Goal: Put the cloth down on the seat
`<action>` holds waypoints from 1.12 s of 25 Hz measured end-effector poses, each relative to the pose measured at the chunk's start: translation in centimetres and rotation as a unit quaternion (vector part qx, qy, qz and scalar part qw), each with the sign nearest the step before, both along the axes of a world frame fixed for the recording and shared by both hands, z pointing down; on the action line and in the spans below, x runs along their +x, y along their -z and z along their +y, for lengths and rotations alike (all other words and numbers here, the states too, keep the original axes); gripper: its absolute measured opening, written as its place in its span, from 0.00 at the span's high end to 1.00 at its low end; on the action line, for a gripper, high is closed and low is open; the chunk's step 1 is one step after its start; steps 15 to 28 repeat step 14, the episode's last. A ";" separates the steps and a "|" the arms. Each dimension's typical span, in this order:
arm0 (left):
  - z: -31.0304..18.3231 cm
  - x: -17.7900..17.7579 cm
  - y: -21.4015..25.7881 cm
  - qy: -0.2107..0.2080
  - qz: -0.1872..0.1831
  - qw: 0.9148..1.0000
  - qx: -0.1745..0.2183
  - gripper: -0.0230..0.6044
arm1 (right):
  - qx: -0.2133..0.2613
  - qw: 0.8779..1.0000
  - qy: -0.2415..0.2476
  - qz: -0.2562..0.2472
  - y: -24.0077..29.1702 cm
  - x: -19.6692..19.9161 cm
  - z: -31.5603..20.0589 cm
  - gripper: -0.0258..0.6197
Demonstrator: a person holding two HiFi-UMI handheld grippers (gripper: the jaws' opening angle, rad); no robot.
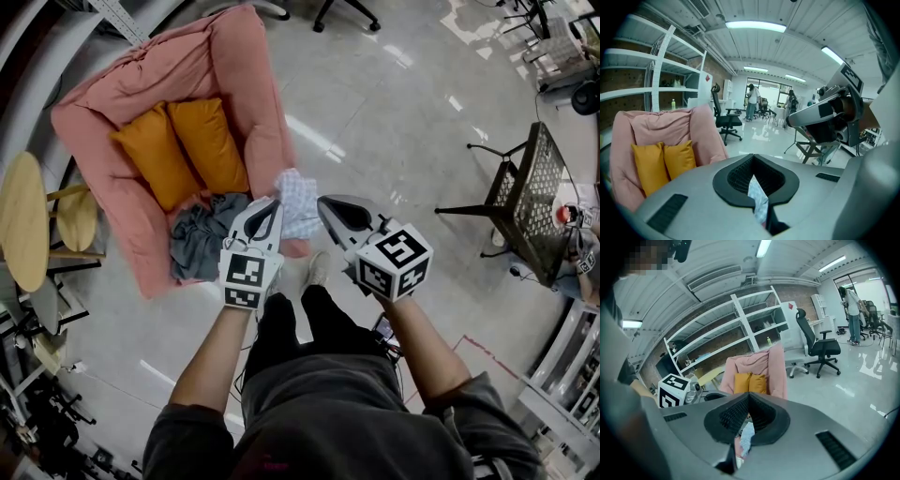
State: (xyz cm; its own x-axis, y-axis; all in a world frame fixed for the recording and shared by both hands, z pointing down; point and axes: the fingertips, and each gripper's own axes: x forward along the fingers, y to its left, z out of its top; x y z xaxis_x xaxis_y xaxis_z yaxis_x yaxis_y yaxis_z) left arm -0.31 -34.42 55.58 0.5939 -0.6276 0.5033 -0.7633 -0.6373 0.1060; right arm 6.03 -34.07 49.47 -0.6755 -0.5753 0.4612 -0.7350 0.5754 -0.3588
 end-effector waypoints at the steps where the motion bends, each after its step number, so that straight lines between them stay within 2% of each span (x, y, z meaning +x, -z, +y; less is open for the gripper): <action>1: 0.0 -0.1 0.0 0.002 0.002 1.000 -0.002 0.95 | -0.001 1.000 0.000 0.001 -0.1 0.0 0.0 0.94; 28: -0.2 -0.3 -0.3 -0.001 -0.001 1.000 -0.004 0.95 | -0.017 1.000 -0.002 0.010 -1.1 0.1 0.2 0.94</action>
